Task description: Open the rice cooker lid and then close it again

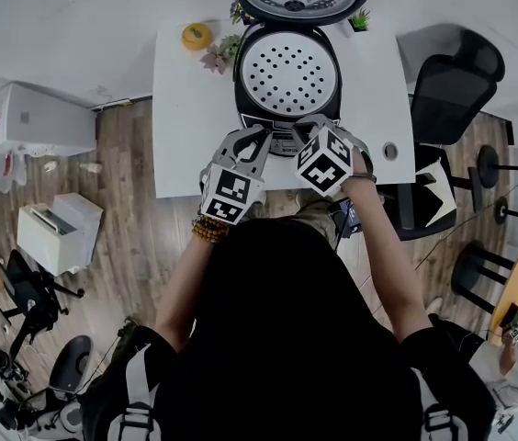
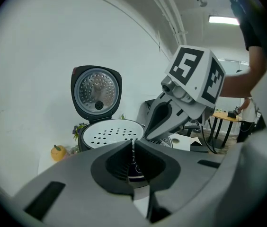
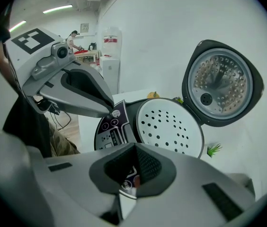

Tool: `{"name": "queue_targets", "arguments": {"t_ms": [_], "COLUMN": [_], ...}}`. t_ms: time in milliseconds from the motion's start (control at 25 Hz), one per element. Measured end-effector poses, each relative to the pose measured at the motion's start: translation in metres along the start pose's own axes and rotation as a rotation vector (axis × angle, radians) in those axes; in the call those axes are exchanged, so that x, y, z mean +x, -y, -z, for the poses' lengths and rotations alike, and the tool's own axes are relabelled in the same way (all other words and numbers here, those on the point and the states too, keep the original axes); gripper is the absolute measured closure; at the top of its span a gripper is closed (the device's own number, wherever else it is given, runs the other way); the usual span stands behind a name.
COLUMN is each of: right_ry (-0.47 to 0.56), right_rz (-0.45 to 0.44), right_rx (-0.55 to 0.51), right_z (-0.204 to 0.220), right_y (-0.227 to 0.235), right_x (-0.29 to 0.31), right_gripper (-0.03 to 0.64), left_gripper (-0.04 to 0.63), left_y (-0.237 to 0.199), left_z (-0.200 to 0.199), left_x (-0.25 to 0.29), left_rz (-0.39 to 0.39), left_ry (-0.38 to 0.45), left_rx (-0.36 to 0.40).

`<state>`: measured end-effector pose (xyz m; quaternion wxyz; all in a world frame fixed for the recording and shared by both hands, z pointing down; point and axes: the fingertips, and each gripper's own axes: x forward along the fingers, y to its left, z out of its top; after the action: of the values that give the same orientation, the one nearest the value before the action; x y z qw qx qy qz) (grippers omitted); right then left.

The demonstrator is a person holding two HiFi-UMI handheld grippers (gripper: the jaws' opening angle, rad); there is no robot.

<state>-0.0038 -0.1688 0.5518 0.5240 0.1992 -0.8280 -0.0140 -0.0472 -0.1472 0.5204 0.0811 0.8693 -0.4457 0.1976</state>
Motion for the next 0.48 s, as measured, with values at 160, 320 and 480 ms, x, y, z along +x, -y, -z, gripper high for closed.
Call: {"name": "queue_targets", "arguments": {"t_ms": [160, 320, 480], "right_ry": [0.074, 0.163, 0.229], "right_rz": [0.062, 0.114, 0.175], "right_rx": [0.067, 0.154, 0.184], "right_z": [-0.0007, -0.0021, -0.0011], "right_y": [0.0028, 0.0066, 0.0074], "right_x": [-0.0015, -0.0062, -0.0091], "right_gripper": [0.589, 0.589, 0.589], "left_gripper": [0.56, 0.56, 0.56], "left_y": [-0.0006, 0.0001, -0.0016], "left_z": [0.001, 0.0023, 0.0037], "left_x": [0.0024, 0.0024, 0.0016], "left_rz": [0.002, 0.004, -0.002], "left_ry": [-0.002, -0.01, -0.015], "left_rx": [-0.001, -0.004, -0.009]}}
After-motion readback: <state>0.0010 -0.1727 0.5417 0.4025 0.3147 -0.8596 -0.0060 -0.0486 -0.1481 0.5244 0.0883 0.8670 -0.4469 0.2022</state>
